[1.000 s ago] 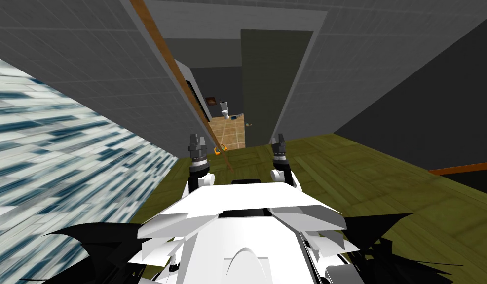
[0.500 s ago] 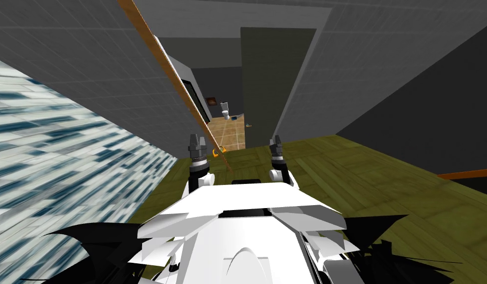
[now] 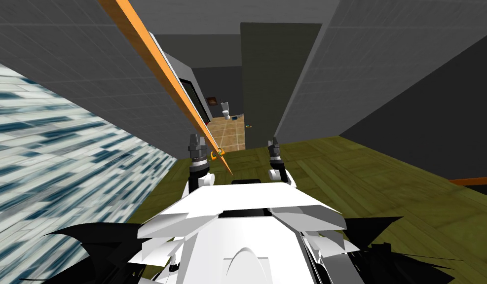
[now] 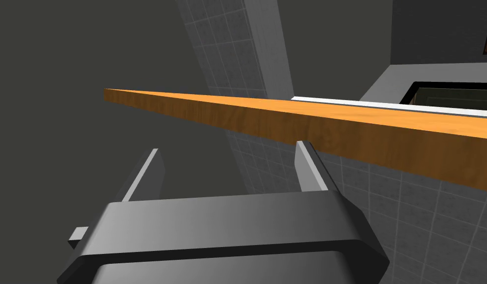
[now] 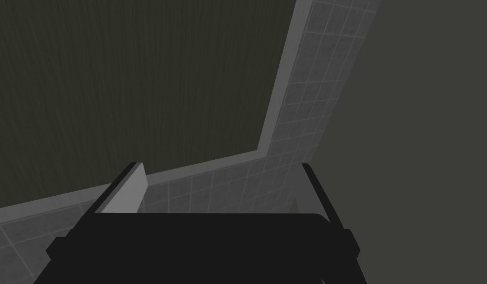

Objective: Pull the door open

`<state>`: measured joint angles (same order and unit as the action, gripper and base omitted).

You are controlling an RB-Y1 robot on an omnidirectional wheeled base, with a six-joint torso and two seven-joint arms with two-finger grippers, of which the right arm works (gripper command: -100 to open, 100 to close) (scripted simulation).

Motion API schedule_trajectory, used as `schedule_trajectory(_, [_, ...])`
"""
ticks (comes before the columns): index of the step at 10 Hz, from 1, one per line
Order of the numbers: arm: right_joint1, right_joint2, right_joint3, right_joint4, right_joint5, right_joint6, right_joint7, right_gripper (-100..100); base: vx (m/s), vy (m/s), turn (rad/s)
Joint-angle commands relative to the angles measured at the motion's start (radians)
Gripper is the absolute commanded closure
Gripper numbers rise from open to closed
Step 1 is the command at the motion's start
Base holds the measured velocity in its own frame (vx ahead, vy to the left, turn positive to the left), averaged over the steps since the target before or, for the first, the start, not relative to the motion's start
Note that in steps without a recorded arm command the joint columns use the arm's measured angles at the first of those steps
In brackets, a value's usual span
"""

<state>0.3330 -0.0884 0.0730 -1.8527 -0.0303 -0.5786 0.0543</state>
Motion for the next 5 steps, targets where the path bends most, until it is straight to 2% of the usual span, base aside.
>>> schedule_trajectory(1, [-0.015,-0.001,0.003,0.038,0.001,-0.007,0.001,-100,0.098,-0.038,0.025])
schedule_trajectory(5, [-0.049,-0.006,0.009,0.124,0.001,-0.022,0.001,-100,0.091,-0.044,0.024])
